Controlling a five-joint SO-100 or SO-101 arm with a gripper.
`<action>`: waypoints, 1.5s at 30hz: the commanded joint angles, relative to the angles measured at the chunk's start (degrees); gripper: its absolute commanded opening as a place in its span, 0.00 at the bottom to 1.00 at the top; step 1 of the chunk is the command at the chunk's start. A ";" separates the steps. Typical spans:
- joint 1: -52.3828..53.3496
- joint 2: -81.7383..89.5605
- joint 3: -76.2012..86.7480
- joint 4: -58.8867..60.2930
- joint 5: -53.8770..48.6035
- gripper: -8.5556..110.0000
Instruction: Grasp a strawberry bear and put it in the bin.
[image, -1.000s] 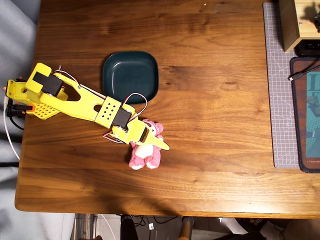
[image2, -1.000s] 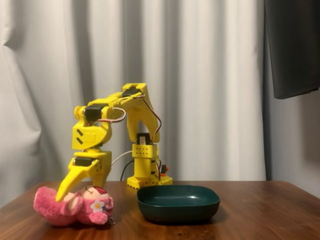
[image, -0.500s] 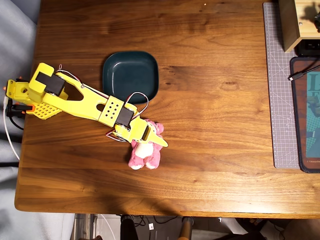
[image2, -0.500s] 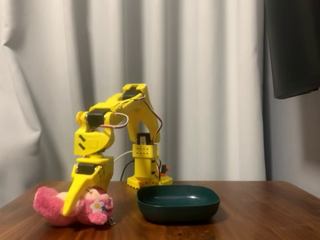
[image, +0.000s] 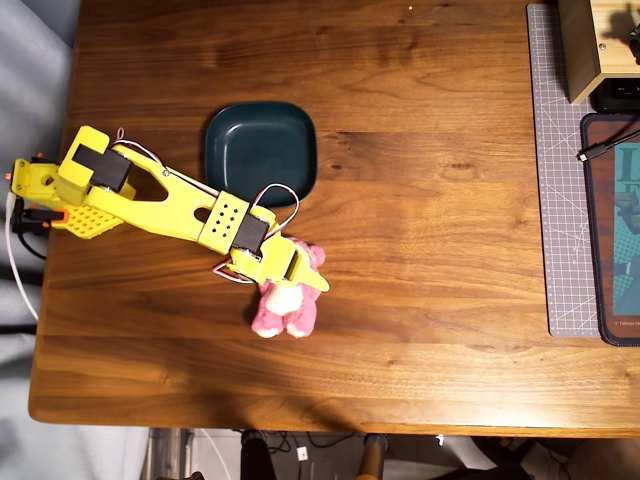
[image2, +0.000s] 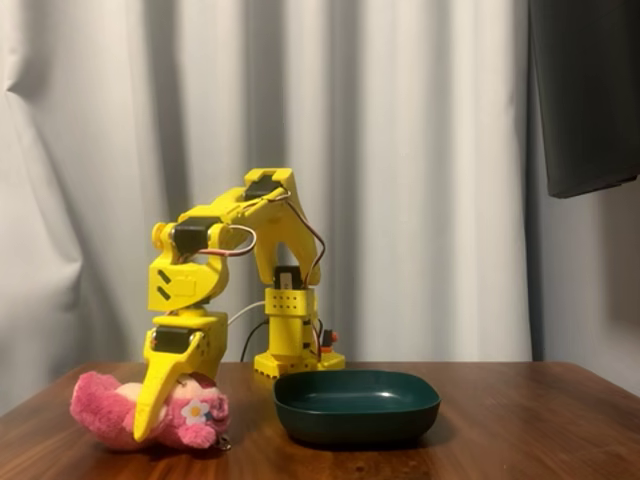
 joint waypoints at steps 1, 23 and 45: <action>-0.44 0.35 -2.55 0.79 0.44 0.12; 3.69 23.12 -0.53 5.10 6.24 0.07; 25.40 43.33 -2.55 11.25 10.11 0.07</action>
